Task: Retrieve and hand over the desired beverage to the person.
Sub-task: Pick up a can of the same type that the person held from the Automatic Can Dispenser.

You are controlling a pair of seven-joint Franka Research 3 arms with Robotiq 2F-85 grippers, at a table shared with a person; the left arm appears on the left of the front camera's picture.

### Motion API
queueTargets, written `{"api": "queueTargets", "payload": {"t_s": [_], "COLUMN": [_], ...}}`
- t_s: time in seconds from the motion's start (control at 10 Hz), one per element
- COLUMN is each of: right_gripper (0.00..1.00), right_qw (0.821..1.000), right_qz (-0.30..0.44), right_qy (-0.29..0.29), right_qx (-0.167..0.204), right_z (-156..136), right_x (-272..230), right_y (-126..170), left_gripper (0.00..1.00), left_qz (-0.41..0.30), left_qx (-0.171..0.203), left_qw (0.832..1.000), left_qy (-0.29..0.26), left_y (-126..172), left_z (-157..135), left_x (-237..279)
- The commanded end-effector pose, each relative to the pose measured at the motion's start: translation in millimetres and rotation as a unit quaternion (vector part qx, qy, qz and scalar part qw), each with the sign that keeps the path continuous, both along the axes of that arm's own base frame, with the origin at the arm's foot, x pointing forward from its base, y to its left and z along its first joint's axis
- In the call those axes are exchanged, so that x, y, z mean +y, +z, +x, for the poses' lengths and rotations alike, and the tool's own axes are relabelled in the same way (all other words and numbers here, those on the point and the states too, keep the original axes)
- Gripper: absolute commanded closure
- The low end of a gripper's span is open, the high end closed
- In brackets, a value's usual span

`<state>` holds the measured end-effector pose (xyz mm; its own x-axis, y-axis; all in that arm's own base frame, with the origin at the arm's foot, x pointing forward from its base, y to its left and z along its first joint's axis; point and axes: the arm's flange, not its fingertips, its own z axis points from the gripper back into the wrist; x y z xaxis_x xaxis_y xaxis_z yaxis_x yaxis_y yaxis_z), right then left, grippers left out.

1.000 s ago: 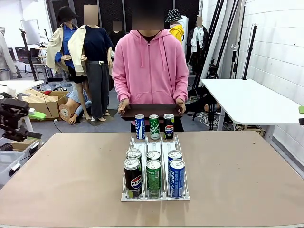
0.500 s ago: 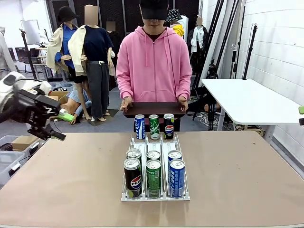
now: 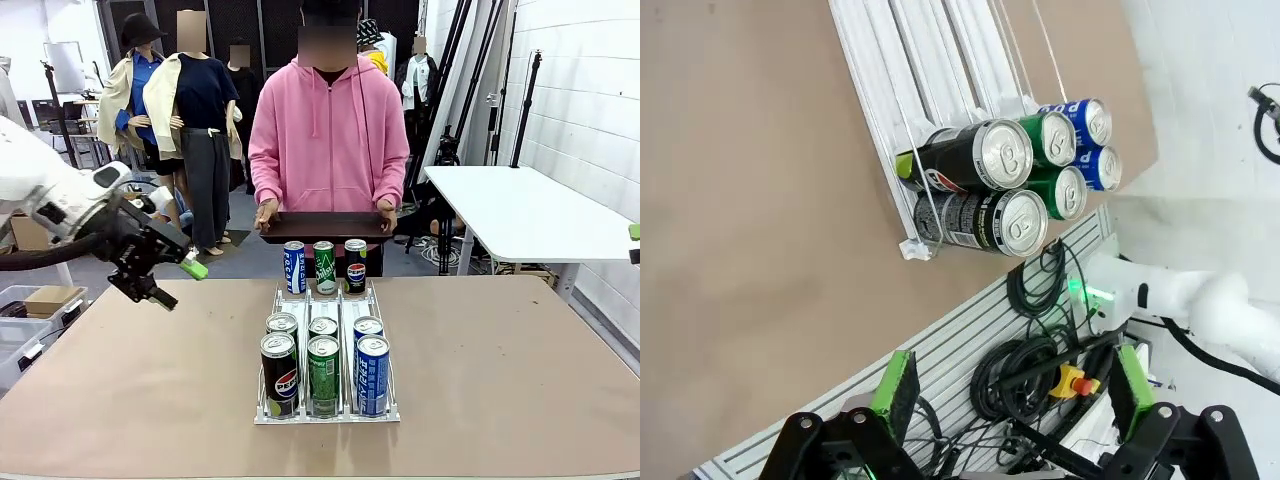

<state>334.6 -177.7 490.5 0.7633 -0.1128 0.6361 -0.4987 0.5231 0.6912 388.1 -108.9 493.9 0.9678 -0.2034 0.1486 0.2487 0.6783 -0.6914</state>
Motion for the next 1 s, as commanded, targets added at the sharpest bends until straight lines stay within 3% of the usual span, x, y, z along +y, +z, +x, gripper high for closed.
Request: {"api": "queueTargets", "payload": {"t_s": [0.0, 0.6, 0.9], "right_gripper": [0.0, 0.0, 0.0], "right_qw": [1.0, 1.0, 1.0], "right_qz": [0.007, 0.007, 0.007], "right_qy": [0.002, 0.002, 0.002], "right_qx": [-0.004, -0.004, -0.004], "right_z": [0, 0, 0], "right_x": [-1, -1, -1], "right_y": [0, 0, 0], "left_gripper": [0.0, 0.0, 0.0], "left_qz": [0.023, 0.109, 0.15], "left_qx": [0.014, 0.023, 0.0], "left_qw": [1.0, 0.993, 0.987], "left_qy": [-0.01, -0.04, -0.053], "left_y": [6, 6, -5], "left_z": [9, 22, 22], "left_x": [-19, -91, -120]}}
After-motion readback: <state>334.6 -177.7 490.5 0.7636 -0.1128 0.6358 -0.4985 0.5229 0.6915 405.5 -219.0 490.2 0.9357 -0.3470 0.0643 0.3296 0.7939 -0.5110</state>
